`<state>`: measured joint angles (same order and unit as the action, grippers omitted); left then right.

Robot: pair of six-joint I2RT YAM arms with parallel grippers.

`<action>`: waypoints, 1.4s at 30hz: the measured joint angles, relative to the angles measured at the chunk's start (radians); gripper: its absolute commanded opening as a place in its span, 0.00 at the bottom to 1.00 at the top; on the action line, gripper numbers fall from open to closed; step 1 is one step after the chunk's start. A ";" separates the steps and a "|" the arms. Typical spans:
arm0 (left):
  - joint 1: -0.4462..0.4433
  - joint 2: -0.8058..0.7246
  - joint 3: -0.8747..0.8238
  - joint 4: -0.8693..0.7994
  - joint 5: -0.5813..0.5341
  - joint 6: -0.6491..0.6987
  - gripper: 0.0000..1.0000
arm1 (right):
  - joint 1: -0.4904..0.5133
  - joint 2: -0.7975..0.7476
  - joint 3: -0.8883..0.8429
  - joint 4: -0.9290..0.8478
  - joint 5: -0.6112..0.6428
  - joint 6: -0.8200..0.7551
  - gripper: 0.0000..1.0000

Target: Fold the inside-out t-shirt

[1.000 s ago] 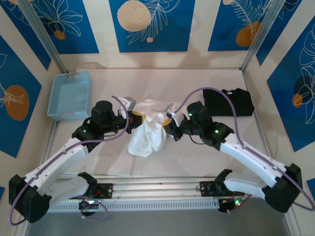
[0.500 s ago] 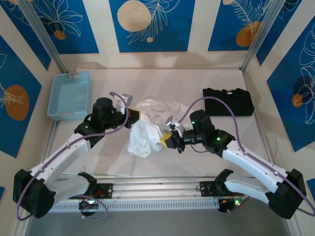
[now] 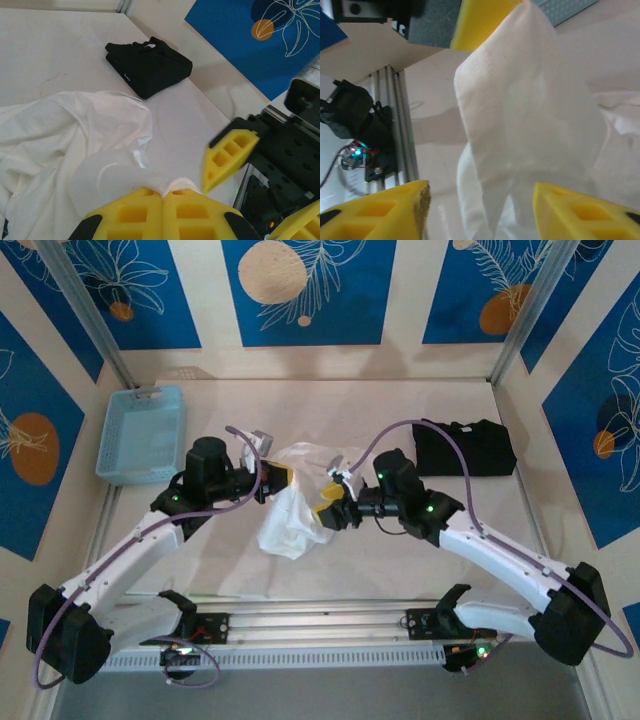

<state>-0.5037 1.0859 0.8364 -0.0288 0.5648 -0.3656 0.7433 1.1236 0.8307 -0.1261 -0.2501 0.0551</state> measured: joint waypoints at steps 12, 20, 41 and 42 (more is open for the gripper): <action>0.000 -0.023 -0.001 -0.019 -0.037 0.009 0.00 | 0.026 0.103 0.053 0.042 0.071 0.043 0.00; 0.006 0.034 0.006 -0.164 -0.353 0.039 0.26 | -0.036 0.140 0.051 0.230 -0.138 0.288 0.00; -0.052 -0.160 -0.180 -0.279 -0.388 -0.024 0.59 | -0.082 0.282 0.051 0.370 -0.177 0.521 0.00; -0.063 -0.147 -0.181 -0.270 -0.386 -0.018 0.59 | -0.084 0.282 0.051 0.368 -0.178 0.521 0.00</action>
<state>-0.5663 0.9390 0.6552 -0.2989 0.1783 -0.3836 0.6594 1.4052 0.8818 0.2420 -0.4278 0.5762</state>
